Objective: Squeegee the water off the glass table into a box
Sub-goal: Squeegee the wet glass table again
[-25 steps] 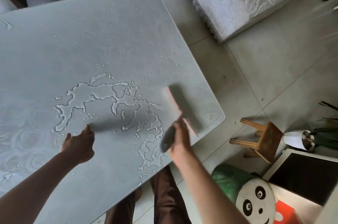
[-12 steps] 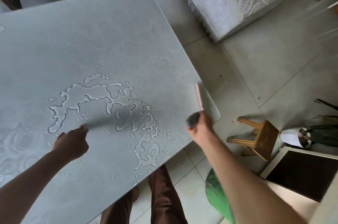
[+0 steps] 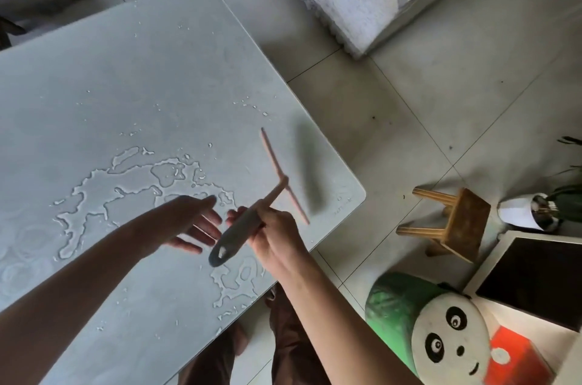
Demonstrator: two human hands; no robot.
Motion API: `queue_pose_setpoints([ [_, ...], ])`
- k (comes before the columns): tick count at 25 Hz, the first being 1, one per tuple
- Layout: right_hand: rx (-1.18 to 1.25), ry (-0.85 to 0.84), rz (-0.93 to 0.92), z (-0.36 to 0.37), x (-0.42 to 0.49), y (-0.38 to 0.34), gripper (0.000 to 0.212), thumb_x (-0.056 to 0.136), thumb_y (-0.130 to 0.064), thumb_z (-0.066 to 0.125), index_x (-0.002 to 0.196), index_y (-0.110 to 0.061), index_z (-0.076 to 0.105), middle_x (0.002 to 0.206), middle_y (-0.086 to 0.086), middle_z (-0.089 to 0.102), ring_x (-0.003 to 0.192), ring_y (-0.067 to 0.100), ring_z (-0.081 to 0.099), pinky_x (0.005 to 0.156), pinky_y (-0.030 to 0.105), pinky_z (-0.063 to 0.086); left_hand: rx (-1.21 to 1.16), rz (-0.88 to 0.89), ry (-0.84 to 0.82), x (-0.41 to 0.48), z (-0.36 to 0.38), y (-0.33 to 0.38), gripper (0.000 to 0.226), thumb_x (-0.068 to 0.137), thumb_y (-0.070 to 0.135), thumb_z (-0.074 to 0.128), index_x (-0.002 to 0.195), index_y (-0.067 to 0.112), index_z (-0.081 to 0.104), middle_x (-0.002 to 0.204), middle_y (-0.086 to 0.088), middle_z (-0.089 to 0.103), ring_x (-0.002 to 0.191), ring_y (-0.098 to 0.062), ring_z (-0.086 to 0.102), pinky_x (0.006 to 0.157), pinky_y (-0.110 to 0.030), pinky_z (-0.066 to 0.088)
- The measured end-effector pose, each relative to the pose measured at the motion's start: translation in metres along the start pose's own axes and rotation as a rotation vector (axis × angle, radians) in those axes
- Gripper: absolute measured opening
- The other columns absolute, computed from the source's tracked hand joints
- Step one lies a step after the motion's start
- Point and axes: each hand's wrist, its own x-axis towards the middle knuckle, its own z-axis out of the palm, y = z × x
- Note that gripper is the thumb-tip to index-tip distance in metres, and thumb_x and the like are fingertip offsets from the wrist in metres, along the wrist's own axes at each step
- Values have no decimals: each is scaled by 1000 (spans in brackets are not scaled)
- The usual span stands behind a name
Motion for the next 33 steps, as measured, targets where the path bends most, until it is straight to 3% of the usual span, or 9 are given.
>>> queue_pose_setpoints([
  [5,-5,106,-113,-30,10,-55,18,101,-5,35,110,7,45,87,21,58,71,23,67,65,32,57,166,-27,-138,-1,57,51,54,92,61,39,98,13,64,79,-7,74,62,-15,71,51,-23,52],
  [8,63,120,-60,-48,22,-69,17,100,-1,34,105,8,47,87,20,58,80,25,65,82,37,54,289,58,-89,19,89,64,45,95,53,42,105,11,57,69,-2,66,46,-9,58,44,-15,40],
  [11,-10,119,14,-77,43,-78,17,97,1,40,97,8,56,89,19,61,88,24,64,91,36,52,391,125,-43,49,110,72,48,94,55,42,98,9,57,64,-1,58,43,-12,45,40,-16,32],
  [15,-80,303,9,-102,69,-90,18,96,-13,54,94,4,60,88,18,68,75,19,67,74,29,57,436,99,-84,73,94,62,47,92,58,44,95,13,59,62,2,57,35,-9,36,39,-16,28],
  [17,-184,363,-16,-102,86,-92,21,94,-14,58,100,6,58,97,23,68,76,23,68,77,35,58,409,86,-112,80,88,58,46,93,57,44,94,14,61,58,3,51,35,-10,33,39,-16,27],
  [21,-554,538,-84,-86,115,-71,36,87,-14,64,112,11,55,112,25,64,101,35,65,93,44,51,408,50,-120,79,76,46,48,93,58,43,94,14,60,52,5,44,34,-9,30,39,-14,24],
  [27,-560,259,216,8,98,38,48,90,-19,60,129,6,47,128,23,56,115,34,58,96,44,49,459,-92,38,-6,-27,-19,71,74,81,44,90,15,62,45,7,42,34,-9,29,38,-17,22],
  [30,-554,213,148,23,83,43,43,90,-19,61,122,7,50,128,23,56,117,34,56,100,44,46,456,-39,55,-21,-36,-25,68,72,76,40,89,14,62,44,7,43,34,-9,30,38,-16,23],
  [33,-603,238,24,0,78,6,26,92,-17,59,105,5,53,116,23,63,102,33,65,89,43,54,406,72,-5,-10,-9,-17,53,87,64,41,90,14,59,45,7,47,35,-7,35,37,-17,27],
])
